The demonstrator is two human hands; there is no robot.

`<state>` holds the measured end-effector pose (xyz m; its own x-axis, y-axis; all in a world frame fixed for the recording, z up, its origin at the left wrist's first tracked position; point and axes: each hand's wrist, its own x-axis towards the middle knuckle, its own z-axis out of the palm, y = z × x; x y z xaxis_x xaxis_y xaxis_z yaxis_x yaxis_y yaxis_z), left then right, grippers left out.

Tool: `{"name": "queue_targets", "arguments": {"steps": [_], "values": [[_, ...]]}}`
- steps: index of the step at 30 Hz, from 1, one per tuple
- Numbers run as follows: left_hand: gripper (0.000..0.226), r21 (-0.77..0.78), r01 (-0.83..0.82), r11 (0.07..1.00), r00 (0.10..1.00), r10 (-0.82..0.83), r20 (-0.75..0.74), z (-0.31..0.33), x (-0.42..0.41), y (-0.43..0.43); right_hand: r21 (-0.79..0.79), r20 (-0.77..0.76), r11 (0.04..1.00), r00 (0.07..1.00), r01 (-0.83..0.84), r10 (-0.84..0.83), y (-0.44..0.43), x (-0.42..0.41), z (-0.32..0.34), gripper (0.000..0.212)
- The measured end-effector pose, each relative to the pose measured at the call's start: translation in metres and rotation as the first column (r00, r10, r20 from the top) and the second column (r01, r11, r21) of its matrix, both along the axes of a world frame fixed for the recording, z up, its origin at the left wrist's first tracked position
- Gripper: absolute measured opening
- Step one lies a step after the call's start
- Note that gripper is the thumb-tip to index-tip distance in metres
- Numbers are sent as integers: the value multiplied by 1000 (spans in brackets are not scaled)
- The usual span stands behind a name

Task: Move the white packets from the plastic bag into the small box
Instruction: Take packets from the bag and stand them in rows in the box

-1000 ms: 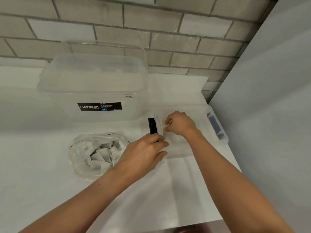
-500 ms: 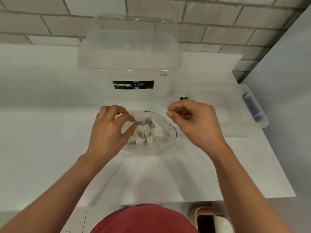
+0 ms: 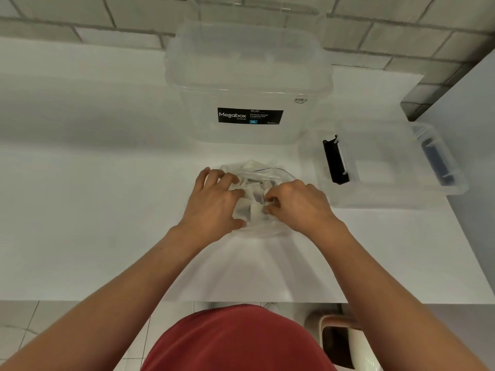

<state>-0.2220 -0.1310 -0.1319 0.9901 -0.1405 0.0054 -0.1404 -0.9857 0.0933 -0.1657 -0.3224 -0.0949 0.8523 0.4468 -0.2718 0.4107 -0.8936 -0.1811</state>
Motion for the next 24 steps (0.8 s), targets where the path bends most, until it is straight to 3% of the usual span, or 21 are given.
{"name": "queue_targets", "arguments": {"steps": [4, 8, 14, 19, 24], "values": [[75, 5, 23, 1000, 1000, -23, -10, -1, 1, -1, -93, 21, 996, 1000, 15, -13, 6, -4, 1, 22], [68, -71, 63, 996, 998, -62, 12, 0, 1, -2, -159, 43, 987, 999, 32, -25, 7, -6, -1, 28], [49, -196, 106, 975, 991, -88, 101, -1, 4, -8, -38, 110, 991, 986, 129, -124, -4, -7, 5, 25], [35, -340, 136, 931, 980, -75, 186, 7, 8, -11, 242, 85, 949, 970, 202, -228, -15, -7, 4, 24], [48, -571, -4, 821, 989, 89, 121, 32, 9, -17, 649, -98, 700, 945, 299, -313, -25, -6, 18, 26]]}}
